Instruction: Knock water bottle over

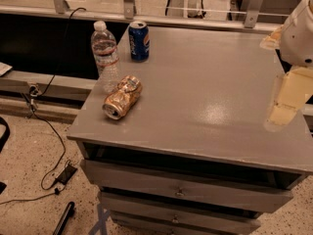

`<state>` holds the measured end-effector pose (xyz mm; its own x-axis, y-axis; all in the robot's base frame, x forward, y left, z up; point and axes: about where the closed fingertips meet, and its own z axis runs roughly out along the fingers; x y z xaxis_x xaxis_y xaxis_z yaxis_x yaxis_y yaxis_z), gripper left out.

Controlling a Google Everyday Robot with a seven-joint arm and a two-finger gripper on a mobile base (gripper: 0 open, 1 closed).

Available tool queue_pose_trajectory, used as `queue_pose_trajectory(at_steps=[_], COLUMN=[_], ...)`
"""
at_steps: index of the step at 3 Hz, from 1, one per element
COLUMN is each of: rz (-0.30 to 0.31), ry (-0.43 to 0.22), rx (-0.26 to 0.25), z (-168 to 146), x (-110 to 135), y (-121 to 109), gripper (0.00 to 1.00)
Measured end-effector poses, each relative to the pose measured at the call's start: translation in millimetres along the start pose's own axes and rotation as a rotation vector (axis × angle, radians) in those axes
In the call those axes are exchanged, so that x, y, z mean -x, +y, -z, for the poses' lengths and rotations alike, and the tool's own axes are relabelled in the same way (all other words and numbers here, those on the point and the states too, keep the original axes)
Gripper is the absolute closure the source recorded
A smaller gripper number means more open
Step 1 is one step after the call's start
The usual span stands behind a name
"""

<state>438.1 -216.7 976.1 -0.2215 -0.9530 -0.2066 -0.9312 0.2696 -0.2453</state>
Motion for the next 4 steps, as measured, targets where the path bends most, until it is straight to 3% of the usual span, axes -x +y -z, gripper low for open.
queue_pose_trajectory(at_steps=[1,2,3,4], rz=[0.0,0.018,0.082,0.154], ry=[0.0,-0.048,-0.137,-0.242], rx=[0.0,0.005,0.007,0.011], z=[0.0,-3.6,-6.0,-6.6], x=[0.0,27.7,105.1,195.2], y=[0.0,-8.3,-17.9,-11.5], gripper=[0.0,0.0,0.0,0.0])
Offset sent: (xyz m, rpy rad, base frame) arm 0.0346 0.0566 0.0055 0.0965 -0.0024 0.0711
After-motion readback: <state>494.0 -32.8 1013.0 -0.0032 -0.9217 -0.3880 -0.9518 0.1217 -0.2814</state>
